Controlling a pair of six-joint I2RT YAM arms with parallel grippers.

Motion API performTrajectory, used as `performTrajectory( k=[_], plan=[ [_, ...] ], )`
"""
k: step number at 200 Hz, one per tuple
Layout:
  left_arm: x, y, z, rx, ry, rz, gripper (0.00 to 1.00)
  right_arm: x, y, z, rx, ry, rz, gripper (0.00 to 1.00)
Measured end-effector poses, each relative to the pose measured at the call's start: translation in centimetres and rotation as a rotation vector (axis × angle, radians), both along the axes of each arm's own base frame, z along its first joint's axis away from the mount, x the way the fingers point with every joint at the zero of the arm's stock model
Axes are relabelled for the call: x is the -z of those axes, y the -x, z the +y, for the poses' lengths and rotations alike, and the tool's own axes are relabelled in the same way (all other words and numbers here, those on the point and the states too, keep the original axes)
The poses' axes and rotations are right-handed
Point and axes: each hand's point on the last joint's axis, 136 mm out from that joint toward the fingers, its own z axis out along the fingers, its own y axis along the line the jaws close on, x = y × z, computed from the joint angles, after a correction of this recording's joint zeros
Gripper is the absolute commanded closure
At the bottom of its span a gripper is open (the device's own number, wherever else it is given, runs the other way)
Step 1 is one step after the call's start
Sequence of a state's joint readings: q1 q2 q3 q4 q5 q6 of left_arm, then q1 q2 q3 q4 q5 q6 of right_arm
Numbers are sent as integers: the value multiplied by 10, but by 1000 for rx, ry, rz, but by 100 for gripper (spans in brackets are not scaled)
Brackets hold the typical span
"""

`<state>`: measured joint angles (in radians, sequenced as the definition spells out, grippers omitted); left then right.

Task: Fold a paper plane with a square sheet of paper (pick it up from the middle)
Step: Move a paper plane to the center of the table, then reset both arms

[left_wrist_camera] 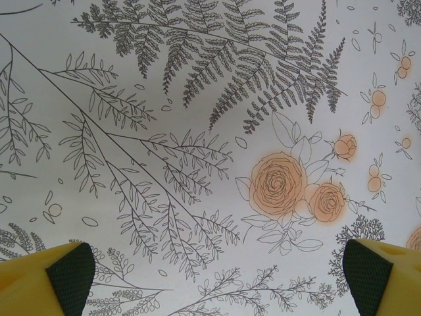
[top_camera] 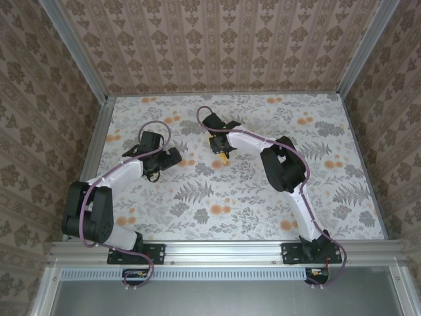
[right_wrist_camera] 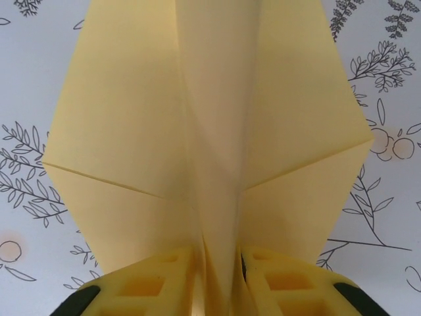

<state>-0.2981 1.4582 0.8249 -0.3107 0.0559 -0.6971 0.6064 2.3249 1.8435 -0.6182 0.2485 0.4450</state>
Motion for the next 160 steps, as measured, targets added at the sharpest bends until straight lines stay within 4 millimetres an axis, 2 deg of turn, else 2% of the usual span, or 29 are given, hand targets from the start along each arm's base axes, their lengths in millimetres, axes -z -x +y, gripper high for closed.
performTrajectory(
  k=[39,52,67,81,100,128,142,160],
  plan=[
    [0,0,0,0,1,1,0,-7,2,0,0,9,16,63],
    [0,1,0,0,0,3,0,-15,2,2,-4,4,8,57],
    [0,1,0,3,-3,4,0,-34,4,3,-6,-9,-11,49],
    [-2,1,0,6,-8,7,0,-62,5,5,-8,-38,-51,42],
    [-11,-2,1,10,-15,-9,0,-114,7,4,-10,-89,-139,32],
    [-36,-9,11,-4,-35,-76,0,-190,18,-15,19,-150,-296,22],
    [-50,-14,19,-18,-49,-123,0,-214,25,-32,46,-157,-369,17],
    [-68,-17,35,-44,-75,-184,0,-231,34,-60,81,-144,-447,5]
  ],
)
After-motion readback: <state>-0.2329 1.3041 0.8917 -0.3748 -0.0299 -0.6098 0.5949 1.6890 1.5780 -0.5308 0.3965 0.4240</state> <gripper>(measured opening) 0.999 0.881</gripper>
